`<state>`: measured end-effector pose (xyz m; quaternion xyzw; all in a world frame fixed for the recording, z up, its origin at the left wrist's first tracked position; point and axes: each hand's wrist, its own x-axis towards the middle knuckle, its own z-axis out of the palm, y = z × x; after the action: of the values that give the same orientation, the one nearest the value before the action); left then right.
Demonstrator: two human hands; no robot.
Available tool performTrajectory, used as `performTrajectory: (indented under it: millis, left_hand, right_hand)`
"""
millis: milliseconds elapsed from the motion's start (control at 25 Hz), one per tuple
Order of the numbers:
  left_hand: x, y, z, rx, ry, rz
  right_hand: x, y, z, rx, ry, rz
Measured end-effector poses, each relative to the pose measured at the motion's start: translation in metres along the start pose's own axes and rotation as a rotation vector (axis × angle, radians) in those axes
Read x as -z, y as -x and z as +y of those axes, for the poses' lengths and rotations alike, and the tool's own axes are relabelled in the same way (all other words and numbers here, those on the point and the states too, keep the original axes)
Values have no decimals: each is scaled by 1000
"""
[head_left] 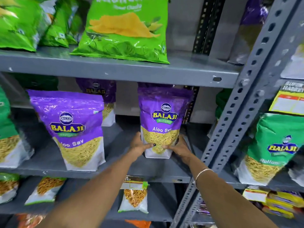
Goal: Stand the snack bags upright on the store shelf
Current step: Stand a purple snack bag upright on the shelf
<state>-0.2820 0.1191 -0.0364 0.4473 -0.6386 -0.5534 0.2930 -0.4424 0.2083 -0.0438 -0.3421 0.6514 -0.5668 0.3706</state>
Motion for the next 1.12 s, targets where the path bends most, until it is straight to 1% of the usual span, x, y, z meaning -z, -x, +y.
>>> performTrajectory:
  millis: [80, 400, 680, 920, 1120]
  left_hand:
    - [1, 7, -3, -4, 19, -9]
    - [7, 58, -6, -6, -108, 5]
    - [8, 80, 3, 16, -195, -5]
    - [8, 81, 7, 35, -234, -12]
    - [7, 81, 8, 44, -221, -5]
  right_hand:
    - [1, 7, -2, 10, 33, 2]
    - [2, 58, -7, 18, 132, -25]
    - [6, 74, -7, 10, 214, -16]
    - [4, 78, -5, -21, 260, 44]
    - [1, 81, -9, -43, 292, 88]
